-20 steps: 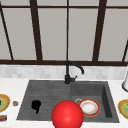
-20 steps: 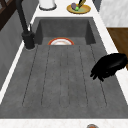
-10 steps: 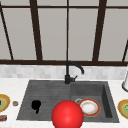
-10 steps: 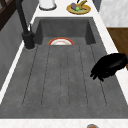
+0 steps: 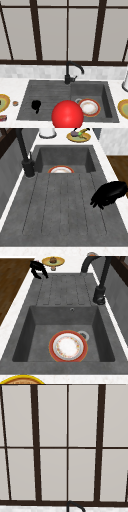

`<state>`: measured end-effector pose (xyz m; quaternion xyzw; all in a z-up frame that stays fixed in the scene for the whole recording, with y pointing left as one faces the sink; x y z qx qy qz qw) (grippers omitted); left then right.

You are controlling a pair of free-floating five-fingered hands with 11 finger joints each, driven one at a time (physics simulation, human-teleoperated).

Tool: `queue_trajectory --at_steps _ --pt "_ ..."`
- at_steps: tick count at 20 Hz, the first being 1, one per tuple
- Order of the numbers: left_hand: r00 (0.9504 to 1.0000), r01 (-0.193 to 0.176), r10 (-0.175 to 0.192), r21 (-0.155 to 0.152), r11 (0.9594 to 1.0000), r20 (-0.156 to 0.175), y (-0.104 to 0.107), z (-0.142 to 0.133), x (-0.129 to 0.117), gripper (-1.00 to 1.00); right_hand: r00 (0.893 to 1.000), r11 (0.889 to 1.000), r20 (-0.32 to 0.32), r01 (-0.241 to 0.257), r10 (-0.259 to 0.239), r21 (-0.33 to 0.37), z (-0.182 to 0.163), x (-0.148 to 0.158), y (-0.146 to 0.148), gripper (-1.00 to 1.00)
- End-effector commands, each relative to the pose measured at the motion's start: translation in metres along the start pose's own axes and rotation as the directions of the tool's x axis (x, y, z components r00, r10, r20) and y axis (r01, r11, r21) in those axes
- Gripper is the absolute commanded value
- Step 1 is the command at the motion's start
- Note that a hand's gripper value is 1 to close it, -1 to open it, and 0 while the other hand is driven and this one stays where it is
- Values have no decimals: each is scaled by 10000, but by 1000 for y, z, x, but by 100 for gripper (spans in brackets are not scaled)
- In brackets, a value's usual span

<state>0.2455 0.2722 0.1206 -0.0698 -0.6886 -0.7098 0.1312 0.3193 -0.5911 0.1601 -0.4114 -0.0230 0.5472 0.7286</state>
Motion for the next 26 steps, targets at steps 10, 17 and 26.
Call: queue_trajectory --at_steps 10,17,26 --pt "10000 0 0 0 10000 0 0 0 0 0 9974 9966 -537 442 -480 -698 -45 -7 39 -100" --pt "10000 0 0 0 10000 0 0 0 0 0 9952 9843 -337 857 -919 -1546 -28 -1 53 -100" --pt "10000 0 0 0 10000 0 0 0 0 0 9943 9638 -927 268 -532 -2654 -36 16 70 -100"
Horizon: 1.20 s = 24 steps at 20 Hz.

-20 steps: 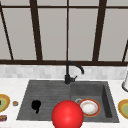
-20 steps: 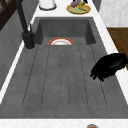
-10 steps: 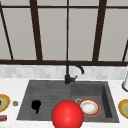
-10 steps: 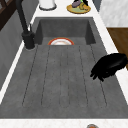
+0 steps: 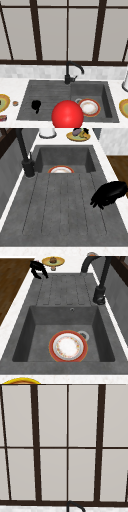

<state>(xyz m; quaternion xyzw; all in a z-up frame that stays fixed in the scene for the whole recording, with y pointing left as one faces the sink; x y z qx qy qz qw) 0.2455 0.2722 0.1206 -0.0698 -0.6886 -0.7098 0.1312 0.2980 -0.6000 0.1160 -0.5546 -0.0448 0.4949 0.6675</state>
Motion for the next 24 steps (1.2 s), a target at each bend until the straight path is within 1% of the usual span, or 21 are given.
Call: queue_trajectory --at_steps 1,2,3,4,6,8,10,12,13,14,16,20,22,24 --pt "10000 0 0 0 10000 0 0 0 0 0 9981 9997 577 231 -231 15 -1 13 31 -100" --pt "10000 0 0 0 10000 0 0 0 0 0 9971 9999 759 91 -81 -126 2 13 33 100" --pt "10000 0 0 0 10000 0 0 0 0 0 9940 9985 1014 -383 420 -383 -4 10 25 100" --pt "10000 0 0 0 10000 0 0 0 0 0 9927 9969 1113 -383 458 -690 -7 11 24 100" --pt "10000 0 0 0 10000 0 0 0 0 0 9946 9942 1028 -36 147 -1075 -11 9 26 100" --pt "10000 0 0 0 10000 0 0 0 0 0 9948 9923 1020 42 85 -1235 -13 8 25 100" --pt "10000 0 0 0 10000 0 0 0 0 0 9938 9939 1093 -68 190 -1102 -14 6 21 100" --pt "10000 0 0 0 10000 0 0 0 0 0 9962 9908 874 150 -32 -1344 -16 5 21 100" --pt "10000 0 0 0 10000 0 0 0 0 0 9977 9910 624 341 -261 -1297 -16 4 16 100" --pt "10000 0 0 0 10000 0 0 0 0 0 9979 9919 408 540 -496 -1154 -12 0 4 100" --pt "10000 0 0 0 10000 0 0 0 0 0 9983 9943 153 567 -555 -906 -2 1 -11 100" --pt "10000 0 0 0 10000 0 0 0 0 0 9961 9942 282 855 -839 -647 12 9 -21 100" --pt "10000 0 0 0 10000 0 0 0 0 0 9961 9948 303 841 -824 -574 21 16 -25 100" --pt "10000 0 0 0 10000 0 0 0 0 0 9971 9968 317 698 -686 -396 29 20 -30 100"
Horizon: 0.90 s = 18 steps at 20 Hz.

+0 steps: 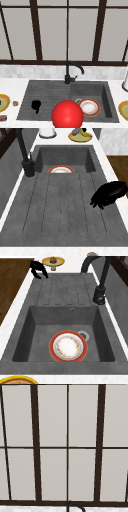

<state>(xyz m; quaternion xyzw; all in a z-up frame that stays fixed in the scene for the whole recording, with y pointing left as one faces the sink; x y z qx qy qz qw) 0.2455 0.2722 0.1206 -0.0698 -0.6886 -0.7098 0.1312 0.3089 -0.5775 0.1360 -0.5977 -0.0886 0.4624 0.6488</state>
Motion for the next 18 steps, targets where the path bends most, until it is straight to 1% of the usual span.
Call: queue_trajectory --at_steps 1,4,7,11,18 --pt "10000 0 0 0 10000 0 0 0 0 0 9988 9953 491 -34 -13 966 16 11 -10 100" --pt "10000 0 0 0 10000 0 0 0 0 0 9981 9907 623 -110 26 1355 28 18 -19 100" --pt "10000 0 0 0 10000 0 0 0 0 0 9967 9835 810 -123 -24 1802 41 25 -28 100" --pt "10000 0 0 0 10000 0 0 0 0 0 9942 9713 1066 -152 -105 2372 58 34 -40 100" --pt "10000 0 0 0 10000 0 0 0 0 0 9883 9481 1494 -195 -297 3173 88 49 -65 100"
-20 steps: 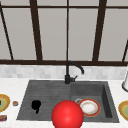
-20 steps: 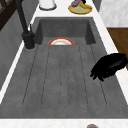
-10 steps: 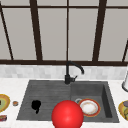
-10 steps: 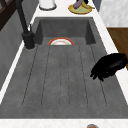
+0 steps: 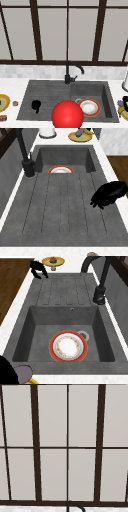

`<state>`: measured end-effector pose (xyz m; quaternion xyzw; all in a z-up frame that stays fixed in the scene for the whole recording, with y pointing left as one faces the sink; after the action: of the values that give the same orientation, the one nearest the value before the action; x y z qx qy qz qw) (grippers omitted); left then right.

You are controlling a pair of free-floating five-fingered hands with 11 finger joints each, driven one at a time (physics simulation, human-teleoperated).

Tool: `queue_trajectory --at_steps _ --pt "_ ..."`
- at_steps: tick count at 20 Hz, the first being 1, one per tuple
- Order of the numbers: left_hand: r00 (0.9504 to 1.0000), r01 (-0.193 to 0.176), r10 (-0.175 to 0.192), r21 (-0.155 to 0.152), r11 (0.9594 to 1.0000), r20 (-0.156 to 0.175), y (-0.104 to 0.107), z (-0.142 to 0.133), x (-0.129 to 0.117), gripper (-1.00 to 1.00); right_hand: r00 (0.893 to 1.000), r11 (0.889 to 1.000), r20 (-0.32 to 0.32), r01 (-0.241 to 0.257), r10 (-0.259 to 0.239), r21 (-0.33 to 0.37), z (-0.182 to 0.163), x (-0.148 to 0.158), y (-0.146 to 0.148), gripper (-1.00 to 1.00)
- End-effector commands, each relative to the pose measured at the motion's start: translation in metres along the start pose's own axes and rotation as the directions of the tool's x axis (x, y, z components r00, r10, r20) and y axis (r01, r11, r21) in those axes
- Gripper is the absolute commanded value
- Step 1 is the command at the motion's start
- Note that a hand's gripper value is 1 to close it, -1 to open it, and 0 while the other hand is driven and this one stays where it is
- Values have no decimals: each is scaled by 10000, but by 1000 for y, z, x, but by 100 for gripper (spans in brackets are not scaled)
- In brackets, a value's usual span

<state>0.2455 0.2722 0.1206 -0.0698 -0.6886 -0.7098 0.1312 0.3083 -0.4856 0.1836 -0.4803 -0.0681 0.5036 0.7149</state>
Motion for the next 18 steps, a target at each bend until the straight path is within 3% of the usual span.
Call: queue_trajectory --at_steps 1,11,18 --pt "10000 0 0 0 10000 0 0 0 0 0 9992 9972 406 25 -55 744 17 10 -12 100" --pt "10000 0 0 0 10000 0 0 0 0 0 9960 9898 876 52 -179 1424 64 48 -34 100" --pt "10000 0 0 0 10000 0 0 0 0 0 9984 9955 569 -22 -32 947 106 86 -51 100"
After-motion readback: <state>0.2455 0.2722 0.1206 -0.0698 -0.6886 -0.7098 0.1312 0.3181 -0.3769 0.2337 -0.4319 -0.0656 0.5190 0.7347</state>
